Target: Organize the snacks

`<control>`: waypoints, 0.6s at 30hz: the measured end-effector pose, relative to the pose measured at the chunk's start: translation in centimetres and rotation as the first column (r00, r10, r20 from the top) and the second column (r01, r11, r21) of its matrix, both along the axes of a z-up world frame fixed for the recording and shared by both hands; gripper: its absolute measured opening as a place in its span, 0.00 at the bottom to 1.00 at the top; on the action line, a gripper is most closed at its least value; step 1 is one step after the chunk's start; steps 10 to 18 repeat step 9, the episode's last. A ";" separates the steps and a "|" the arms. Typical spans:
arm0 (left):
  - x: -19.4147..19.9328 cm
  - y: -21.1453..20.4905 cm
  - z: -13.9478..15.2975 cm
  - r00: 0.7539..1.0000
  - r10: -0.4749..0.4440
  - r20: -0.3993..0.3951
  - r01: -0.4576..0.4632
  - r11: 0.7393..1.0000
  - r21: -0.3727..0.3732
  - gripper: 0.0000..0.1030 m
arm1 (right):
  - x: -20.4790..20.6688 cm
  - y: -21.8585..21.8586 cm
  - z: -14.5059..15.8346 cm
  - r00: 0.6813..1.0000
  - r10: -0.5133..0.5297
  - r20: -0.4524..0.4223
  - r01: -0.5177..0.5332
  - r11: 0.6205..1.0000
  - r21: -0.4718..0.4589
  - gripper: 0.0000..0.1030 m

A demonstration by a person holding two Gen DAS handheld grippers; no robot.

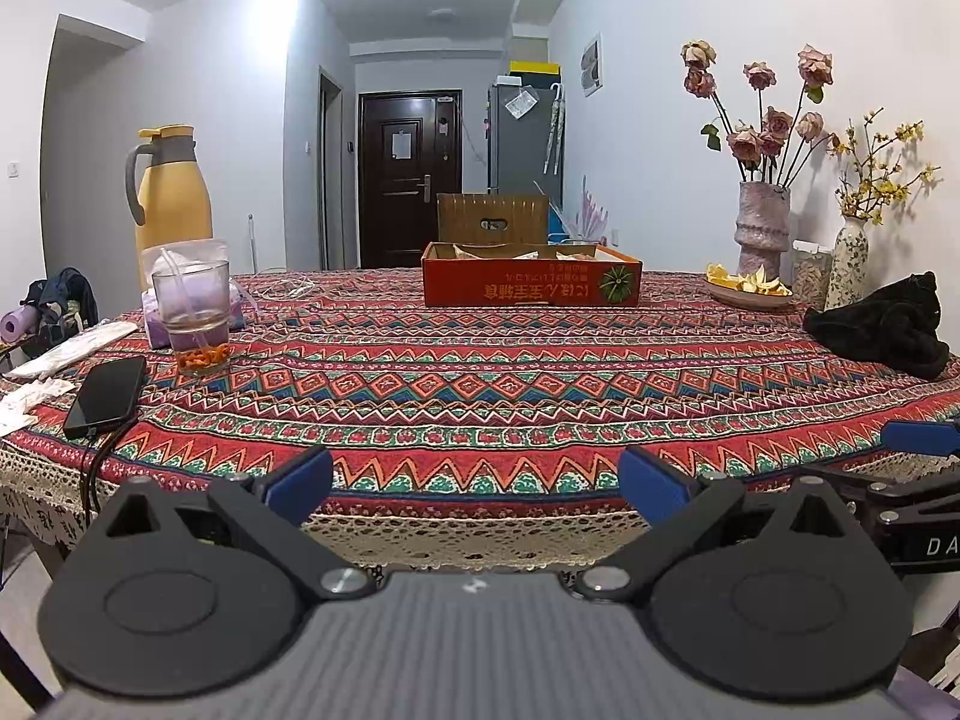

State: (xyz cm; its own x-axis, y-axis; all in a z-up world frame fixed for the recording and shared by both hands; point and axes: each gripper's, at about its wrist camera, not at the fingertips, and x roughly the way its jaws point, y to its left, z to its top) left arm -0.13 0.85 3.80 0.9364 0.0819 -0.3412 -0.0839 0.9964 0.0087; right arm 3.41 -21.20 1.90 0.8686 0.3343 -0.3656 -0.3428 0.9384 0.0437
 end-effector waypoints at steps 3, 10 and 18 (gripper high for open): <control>0.0 0.0 0.0 1.000 0.003 -0.001 -0.003 1.000 0.000 1.00 | 0.0 0.0 0.0 1.000 -0.001 0.000 0.001 1.000 0.000 1.00; -0.1 -0.2 0.0 1.000 -0.011 0.007 0.011 1.000 0.007 1.00 | 0.0 0.1 -0.1 1.000 0.000 -0.001 0.000 1.000 0.001 1.00; -0.1 -0.2 0.0 1.000 -0.011 0.007 0.011 1.000 0.007 1.00 | 0.0 0.1 -0.1 1.000 0.000 -0.001 0.000 1.000 0.001 1.00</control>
